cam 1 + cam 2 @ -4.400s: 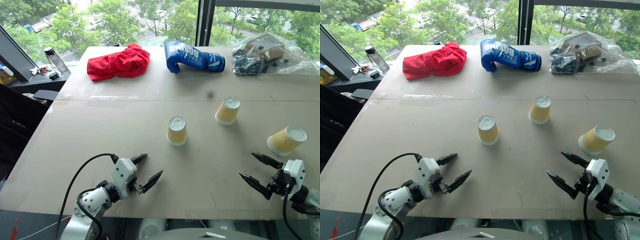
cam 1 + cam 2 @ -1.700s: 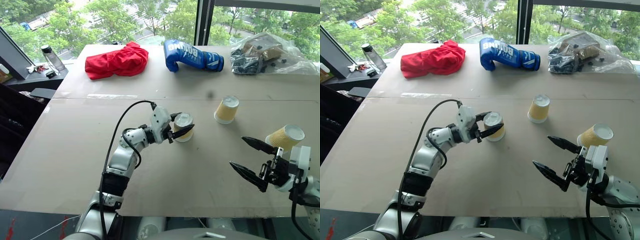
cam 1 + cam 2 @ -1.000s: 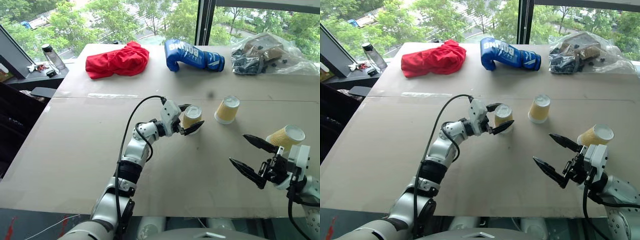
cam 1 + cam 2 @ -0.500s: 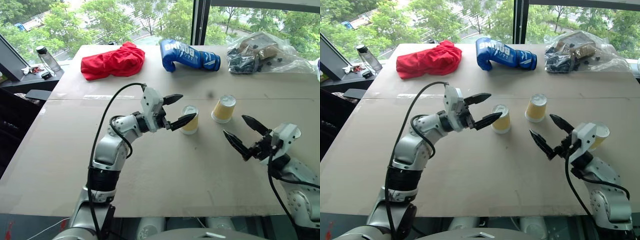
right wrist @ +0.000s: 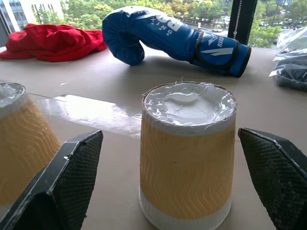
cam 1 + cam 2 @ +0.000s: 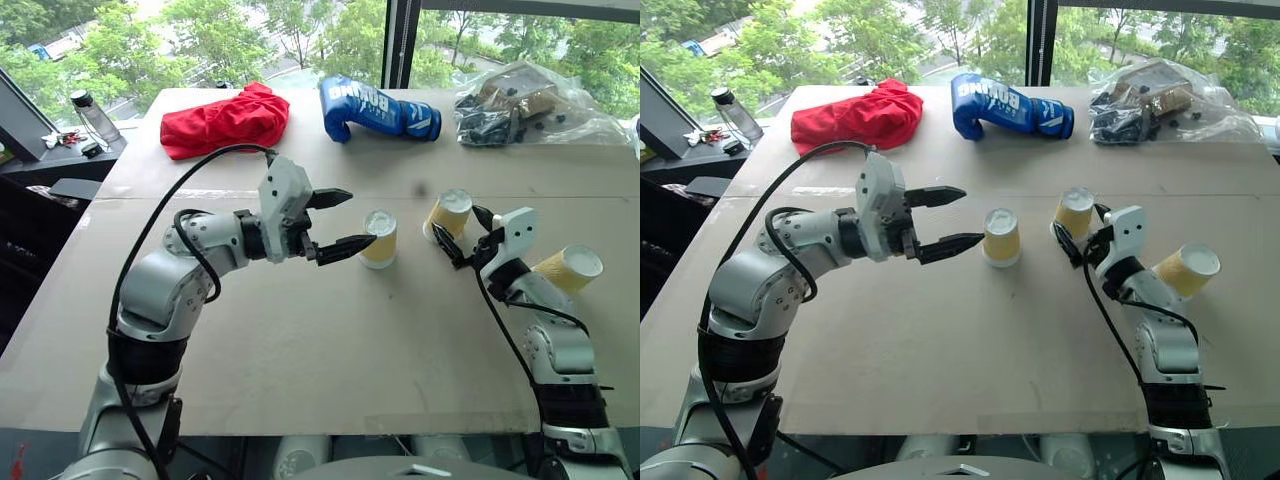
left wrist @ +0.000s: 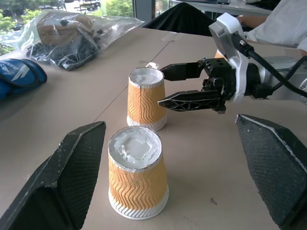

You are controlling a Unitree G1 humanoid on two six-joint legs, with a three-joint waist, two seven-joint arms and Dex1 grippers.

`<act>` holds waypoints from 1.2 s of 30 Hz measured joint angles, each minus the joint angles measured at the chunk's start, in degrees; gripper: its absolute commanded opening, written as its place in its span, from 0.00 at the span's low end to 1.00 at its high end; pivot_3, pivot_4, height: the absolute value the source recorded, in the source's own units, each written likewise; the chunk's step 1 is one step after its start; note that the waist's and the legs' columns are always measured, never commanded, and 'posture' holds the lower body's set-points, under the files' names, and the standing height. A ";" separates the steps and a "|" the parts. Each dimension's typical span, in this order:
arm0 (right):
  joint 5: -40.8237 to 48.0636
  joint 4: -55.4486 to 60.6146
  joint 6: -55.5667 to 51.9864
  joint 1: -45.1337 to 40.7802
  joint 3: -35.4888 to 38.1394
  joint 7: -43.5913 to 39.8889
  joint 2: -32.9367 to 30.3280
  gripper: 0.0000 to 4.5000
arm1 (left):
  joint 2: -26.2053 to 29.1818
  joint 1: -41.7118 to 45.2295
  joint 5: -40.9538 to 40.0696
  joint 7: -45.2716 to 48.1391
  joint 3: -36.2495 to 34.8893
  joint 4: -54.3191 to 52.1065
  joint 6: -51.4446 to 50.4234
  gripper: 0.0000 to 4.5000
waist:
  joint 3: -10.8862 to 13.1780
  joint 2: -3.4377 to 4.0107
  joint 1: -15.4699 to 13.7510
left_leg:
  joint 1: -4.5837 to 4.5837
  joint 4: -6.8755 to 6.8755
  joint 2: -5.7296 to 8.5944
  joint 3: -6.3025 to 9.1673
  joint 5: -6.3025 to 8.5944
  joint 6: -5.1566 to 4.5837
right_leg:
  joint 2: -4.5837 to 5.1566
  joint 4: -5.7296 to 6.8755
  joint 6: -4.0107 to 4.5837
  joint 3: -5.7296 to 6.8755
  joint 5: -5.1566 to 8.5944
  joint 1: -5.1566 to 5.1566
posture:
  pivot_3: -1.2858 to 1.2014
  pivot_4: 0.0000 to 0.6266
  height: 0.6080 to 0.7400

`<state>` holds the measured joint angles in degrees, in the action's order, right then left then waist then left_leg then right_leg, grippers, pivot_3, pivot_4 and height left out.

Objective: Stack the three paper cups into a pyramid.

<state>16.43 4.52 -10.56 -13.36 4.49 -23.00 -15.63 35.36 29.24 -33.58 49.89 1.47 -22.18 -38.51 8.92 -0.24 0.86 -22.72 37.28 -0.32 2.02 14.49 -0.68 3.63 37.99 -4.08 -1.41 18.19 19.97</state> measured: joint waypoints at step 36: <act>0.74 5.66 -0.65 3.49 -3.15 -6.22 -2.41 0.49 | 4.57 -9.14 0.50 0.26 -0.68 -5.43 -0.55 1.00 | 0.05 0.02 0.13 | -0.06 -0.09 -0.07 -0.08 0.13 -0.22 | -0.02 0.02 0.00 -0.12 0.00 0.15 | 0.52 0.24 1.00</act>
<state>17.16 10.18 -11.21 -9.87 1.34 -29.21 -18.04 39.92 20.10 -33.09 50.15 0.79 -27.61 -39.06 8.97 -0.22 0.99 -22.78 37.19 -0.39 1.93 14.62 -0.90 3.62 38.01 -4.07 -1.53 18.19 20.11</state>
